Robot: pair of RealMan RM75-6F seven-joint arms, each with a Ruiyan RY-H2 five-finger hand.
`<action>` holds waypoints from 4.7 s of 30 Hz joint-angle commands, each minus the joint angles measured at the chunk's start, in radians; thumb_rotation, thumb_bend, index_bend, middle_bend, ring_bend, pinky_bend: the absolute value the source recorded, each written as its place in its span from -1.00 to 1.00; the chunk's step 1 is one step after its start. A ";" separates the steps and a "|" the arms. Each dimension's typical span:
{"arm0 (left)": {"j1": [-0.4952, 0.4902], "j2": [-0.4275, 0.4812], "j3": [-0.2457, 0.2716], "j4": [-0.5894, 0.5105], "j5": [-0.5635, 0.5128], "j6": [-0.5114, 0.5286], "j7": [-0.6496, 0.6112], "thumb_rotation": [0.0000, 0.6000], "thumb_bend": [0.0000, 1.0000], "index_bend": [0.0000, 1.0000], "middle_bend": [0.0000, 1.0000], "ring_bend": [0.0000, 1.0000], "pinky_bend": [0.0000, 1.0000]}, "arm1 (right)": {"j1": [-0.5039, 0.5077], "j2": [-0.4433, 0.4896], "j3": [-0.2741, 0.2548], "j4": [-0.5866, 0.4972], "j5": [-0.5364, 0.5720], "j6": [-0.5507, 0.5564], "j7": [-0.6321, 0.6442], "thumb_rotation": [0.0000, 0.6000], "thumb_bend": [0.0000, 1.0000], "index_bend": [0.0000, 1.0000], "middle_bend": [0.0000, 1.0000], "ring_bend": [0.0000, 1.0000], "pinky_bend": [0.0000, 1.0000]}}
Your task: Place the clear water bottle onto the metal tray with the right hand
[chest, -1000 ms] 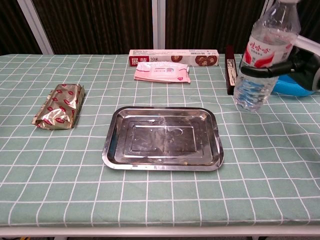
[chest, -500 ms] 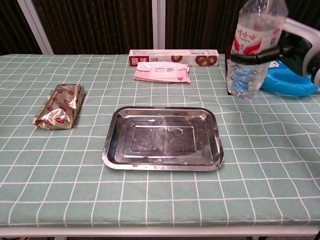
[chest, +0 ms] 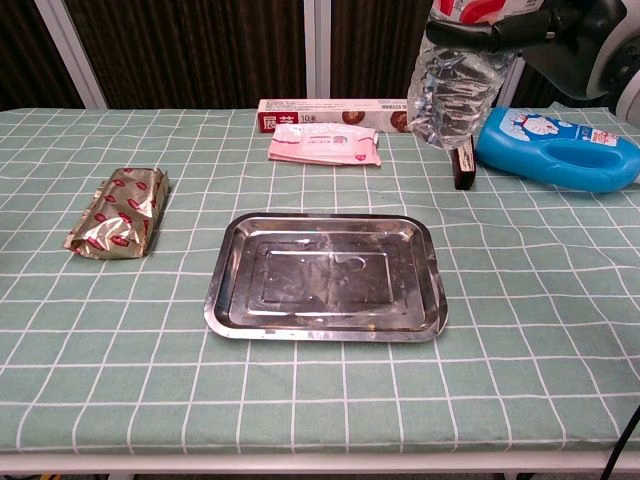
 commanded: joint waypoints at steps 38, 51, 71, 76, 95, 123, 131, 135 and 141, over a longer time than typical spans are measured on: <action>0.010 -0.001 0.007 0.006 -0.001 0.005 -0.003 1.00 -0.72 -0.52 -0.54 -0.80 -0.63 | 0.015 -0.016 -0.032 0.175 0.005 -0.046 0.029 1.00 -0.42 0.34 0.11 -0.32 -0.17; -0.006 -0.010 0.003 0.009 0.003 -0.014 -0.004 1.00 -0.72 -0.52 -0.54 -0.80 -0.63 | -0.052 0.067 -0.033 0.155 0.006 0.025 0.064 1.00 -0.45 0.33 0.10 -0.33 -0.17; 0.019 -0.003 0.011 0.030 -0.009 0.007 -0.022 1.00 -0.72 -0.52 -0.54 -0.80 -0.63 | 0.074 -0.271 -0.103 0.309 0.015 -0.159 0.102 1.00 -0.58 0.31 0.09 -0.32 -0.17; 0.019 -0.001 0.006 0.032 -0.012 0.011 -0.023 1.00 -0.73 -0.52 -0.54 -0.80 -0.63 | 0.086 -0.325 -0.136 0.368 -0.058 -0.132 0.126 1.00 -0.62 0.31 0.09 -0.33 -0.17; 0.021 -0.002 0.002 0.063 -0.026 0.006 -0.047 1.00 -0.72 -0.52 -0.54 -0.80 -0.63 | 0.111 -0.376 -0.180 0.491 -0.146 -0.072 0.160 1.00 -1.00 -0.03 -0.01 -0.51 -0.33; 0.016 0.010 -0.001 0.016 -0.005 0.016 -0.005 1.00 -0.72 -0.52 -0.54 -0.80 -0.63 | 0.142 0.088 -0.265 0.146 -0.093 -0.283 -0.126 1.00 -1.00 -1.00 -0.87 -1.00 -1.00; 0.010 0.010 -0.003 -0.003 -0.013 0.000 0.022 1.00 -0.72 -0.52 -0.54 -0.80 -0.63 | 0.099 0.503 -0.326 -0.126 0.246 -0.218 -0.864 1.00 -0.77 -1.00 -0.77 -1.00 -1.00; 0.006 0.011 -0.009 0.002 -0.023 -0.004 0.019 1.00 -0.72 -0.52 -0.54 -0.80 -0.63 | -0.024 0.525 -0.357 -0.255 0.373 0.103 -1.169 1.00 -0.73 -1.00 -0.77 -1.00 -1.00; 0.010 0.007 -0.009 0.021 -0.028 -0.001 -0.003 1.00 -0.72 -0.52 -0.54 -0.80 -0.63 | -0.195 0.470 -0.411 -0.191 0.203 0.341 -1.150 1.00 -0.77 -1.00 -0.78 -1.00 -1.00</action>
